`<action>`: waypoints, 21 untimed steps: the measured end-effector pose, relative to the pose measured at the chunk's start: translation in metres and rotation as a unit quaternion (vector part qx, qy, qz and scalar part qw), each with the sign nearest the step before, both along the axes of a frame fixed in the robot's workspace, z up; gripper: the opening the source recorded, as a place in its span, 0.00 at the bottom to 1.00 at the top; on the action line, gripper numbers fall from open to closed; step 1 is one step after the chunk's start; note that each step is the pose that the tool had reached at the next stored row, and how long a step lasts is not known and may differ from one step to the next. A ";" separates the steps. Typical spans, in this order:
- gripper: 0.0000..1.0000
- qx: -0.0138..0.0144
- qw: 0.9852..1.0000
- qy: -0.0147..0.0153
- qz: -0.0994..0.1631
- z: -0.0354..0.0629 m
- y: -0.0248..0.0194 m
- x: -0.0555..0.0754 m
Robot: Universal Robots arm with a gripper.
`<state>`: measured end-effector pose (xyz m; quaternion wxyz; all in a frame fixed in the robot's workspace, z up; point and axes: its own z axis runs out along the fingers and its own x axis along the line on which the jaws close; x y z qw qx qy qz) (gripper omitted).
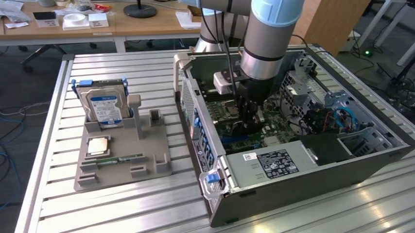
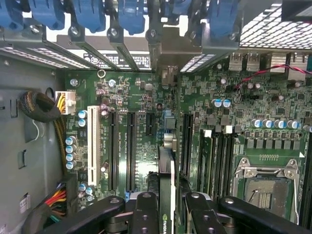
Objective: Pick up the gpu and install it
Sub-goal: 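Insert the gpu into the slot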
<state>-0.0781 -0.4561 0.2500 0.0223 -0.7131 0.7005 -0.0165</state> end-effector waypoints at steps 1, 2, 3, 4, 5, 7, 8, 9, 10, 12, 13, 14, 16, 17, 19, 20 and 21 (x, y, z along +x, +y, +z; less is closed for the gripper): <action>0.26 0.000 1.000 -0.002 0.000 -0.0001 0.0000 0.000; 0.26 0.000 1.000 -0.003 0.000 -0.0002 0.0000 -0.001; 0.26 0.000 1.000 -0.004 0.000 -0.0002 0.0000 -0.001; 0.26 0.000 1.000 -0.005 0.000 -0.0003 0.0000 -0.002; 0.26 0.000 1.000 -0.006 0.000 -0.0005 0.0000 -0.004; 0.26 0.000 1.000 -0.010 0.000 -0.0012 0.0001 -0.005; 0.26 0.000 1.000 -0.012 0.000 -0.0017 0.0000 -0.005; 0.26 0.000 1.000 -0.015 0.000 -0.0020 0.0000 -0.005; 0.26 0.000 1.000 -0.017 0.000 -0.0021 0.0000 -0.006; 0.26 0.000 1.000 -0.019 0.000 -0.0022 0.0000 -0.007; 0.26 0.000 1.000 -0.020 0.000 -0.0022 0.0001 -0.007; 0.26 0.000 1.000 -0.020 0.000 -0.0023 0.0001 -0.007; 0.26 0.000 1.000 -0.020 0.000 -0.0023 0.0001 -0.007; 0.26 0.000 1.000 -0.020 0.000 -0.0023 0.0001 -0.007; 0.26 0.001 1.000 -0.020 0.000 -0.0019 0.0000 -0.007; 0.26 0.001 1.000 -0.020 0.000 -0.0011 0.0000 -0.007; 0.26 0.001 1.000 -0.020 0.000 -0.0003 0.0001 -0.007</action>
